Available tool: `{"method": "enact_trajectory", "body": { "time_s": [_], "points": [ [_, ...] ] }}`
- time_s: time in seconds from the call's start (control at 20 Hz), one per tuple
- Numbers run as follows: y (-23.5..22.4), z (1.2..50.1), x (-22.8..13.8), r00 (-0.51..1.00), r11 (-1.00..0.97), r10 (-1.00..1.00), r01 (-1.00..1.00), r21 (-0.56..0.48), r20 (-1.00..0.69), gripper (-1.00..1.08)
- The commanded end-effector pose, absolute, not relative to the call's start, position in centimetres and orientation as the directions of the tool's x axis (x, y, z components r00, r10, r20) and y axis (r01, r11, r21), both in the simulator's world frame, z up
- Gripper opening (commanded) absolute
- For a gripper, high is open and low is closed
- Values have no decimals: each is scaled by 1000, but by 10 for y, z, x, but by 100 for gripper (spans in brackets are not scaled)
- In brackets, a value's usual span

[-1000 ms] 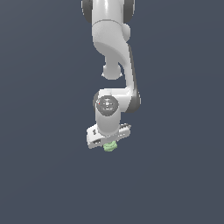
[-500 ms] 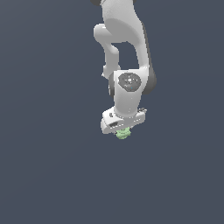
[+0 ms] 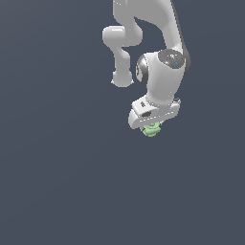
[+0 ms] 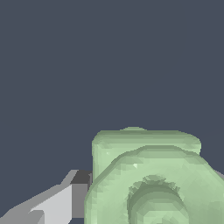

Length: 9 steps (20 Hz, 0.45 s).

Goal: Pick up the object and move it to a goal position.

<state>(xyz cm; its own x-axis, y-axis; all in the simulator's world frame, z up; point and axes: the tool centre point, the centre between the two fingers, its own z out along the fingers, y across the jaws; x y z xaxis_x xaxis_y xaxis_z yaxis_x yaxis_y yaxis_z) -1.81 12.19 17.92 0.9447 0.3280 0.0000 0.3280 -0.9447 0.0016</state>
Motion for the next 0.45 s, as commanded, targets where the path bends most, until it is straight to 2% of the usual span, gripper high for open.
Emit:
{"method": "enact_trajectory", "body": {
  "time_s": [0.0,0.4],
  "points": [
    [135,191,-26,945,-945,327,327,2,-1,-100],
    [155,208,-36,945,-945,327,327,1,0,-100]
  ]
}}
